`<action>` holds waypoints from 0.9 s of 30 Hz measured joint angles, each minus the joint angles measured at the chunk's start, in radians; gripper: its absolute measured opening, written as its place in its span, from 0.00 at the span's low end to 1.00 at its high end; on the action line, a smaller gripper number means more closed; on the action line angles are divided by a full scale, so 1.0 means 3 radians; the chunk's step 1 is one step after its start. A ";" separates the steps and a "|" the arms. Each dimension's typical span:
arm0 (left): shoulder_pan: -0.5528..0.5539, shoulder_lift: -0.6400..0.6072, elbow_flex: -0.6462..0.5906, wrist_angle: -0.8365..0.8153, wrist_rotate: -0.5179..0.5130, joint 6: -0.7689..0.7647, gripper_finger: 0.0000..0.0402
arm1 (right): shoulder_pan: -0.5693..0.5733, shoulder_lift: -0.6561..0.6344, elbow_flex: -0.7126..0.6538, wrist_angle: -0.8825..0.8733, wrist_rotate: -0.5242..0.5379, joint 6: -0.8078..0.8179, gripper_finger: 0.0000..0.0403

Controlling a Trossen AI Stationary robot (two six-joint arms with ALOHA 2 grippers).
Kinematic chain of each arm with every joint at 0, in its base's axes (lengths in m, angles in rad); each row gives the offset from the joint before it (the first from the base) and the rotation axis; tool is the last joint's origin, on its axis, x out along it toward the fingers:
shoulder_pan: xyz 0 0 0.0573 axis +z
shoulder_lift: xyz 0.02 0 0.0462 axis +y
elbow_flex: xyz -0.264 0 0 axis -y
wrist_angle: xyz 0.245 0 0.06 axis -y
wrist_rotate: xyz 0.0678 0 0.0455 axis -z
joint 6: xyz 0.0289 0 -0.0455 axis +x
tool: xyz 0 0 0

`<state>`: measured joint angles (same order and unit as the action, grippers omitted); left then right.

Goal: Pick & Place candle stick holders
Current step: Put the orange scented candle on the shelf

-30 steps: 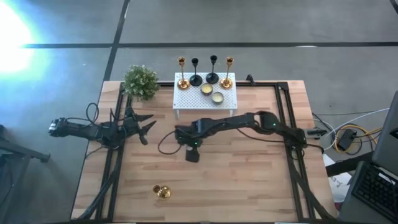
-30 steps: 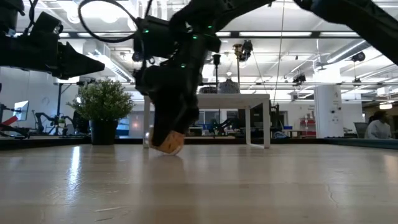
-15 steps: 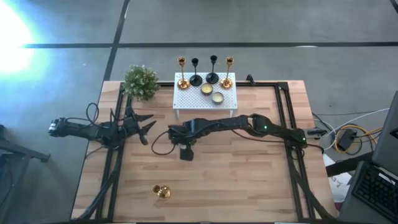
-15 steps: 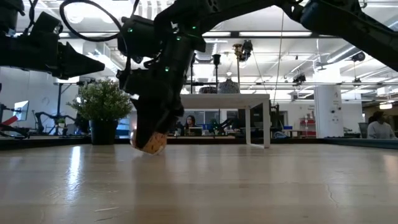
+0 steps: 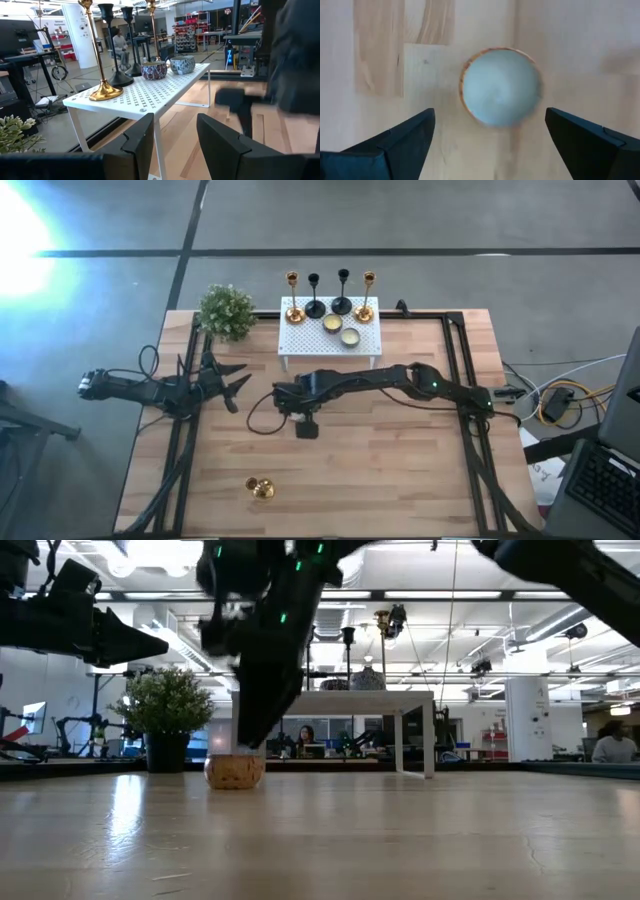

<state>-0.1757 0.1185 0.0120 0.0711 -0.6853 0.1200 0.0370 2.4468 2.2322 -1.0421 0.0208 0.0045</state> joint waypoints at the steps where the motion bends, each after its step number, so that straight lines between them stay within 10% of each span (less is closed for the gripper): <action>1: 0.0001 0.0000 0.0000 0.0000 0.0000 0.0001 0.38 | 0.0023 -0.0072 0.0000 -0.0057 0.0098 0.0021 0.93; 13: 0.0001 0.0000 0.0000 0.0004 0.0000 0.0001 0.38 | 0.0465 -0.1163 -0.0456 -0.0929 0.0982 0.0707 0.93; 27: 0.0001 0.0000 0.0000 0.0006 0.0001 0.0000 0.38 | 0.0121 -0.3278 -0.3382 0.1364 0.0716 0.0661 0.93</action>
<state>-0.1753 0.1184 0.0120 0.0731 -0.6850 0.1200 0.0732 1.4633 1.2175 -0.6329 0.2357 0.2027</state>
